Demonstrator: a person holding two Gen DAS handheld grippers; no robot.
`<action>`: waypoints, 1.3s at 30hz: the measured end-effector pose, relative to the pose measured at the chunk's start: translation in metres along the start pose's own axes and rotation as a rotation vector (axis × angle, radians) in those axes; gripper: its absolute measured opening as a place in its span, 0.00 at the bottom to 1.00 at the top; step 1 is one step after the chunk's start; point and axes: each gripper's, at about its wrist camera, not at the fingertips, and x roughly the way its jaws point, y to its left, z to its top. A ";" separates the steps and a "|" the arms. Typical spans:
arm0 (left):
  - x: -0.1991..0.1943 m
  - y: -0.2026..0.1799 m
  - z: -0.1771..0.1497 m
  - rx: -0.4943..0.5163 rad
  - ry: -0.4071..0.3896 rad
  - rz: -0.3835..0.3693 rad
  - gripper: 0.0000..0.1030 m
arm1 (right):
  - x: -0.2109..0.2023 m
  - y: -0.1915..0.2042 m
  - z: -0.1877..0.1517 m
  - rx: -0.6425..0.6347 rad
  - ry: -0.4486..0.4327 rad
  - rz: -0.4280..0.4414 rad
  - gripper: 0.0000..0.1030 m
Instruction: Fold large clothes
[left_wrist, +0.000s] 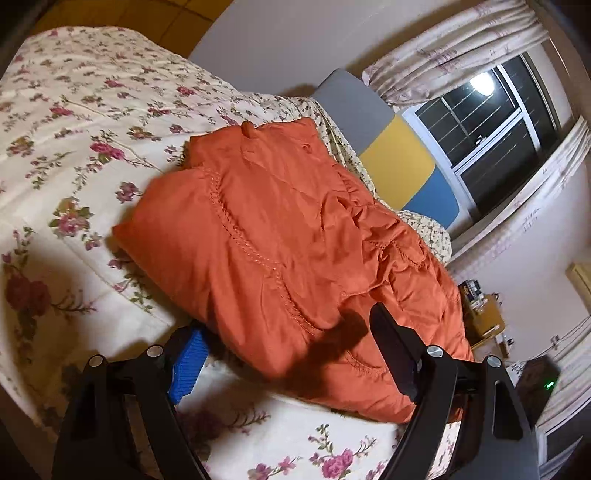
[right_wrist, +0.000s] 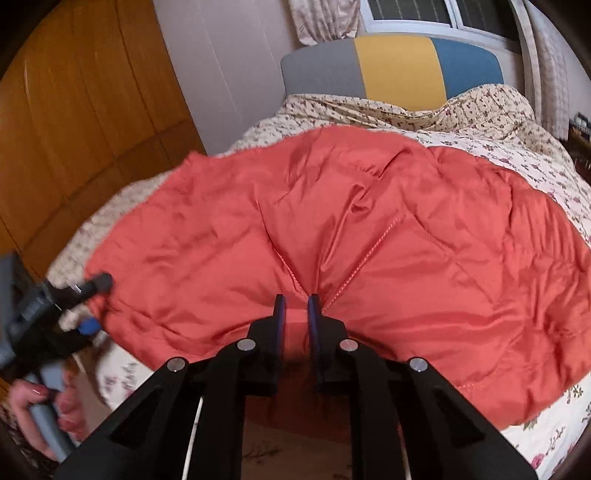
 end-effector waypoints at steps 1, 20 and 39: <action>0.002 -0.001 0.001 -0.007 -0.005 -0.004 0.80 | 0.004 0.004 -0.005 -0.036 -0.012 -0.017 0.10; 0.027 0.012 0.036 -0.232 -0.094 0.010 0.31 | 0.005 -0.005 -0.024 -0.016 -0.068 0.010 0.10; -0.011 -0.146 0.016 0.420 -0.283 0.150 0.27 | 0.011 -0.026 -0.019 0.072 -0.049 0.056 0.10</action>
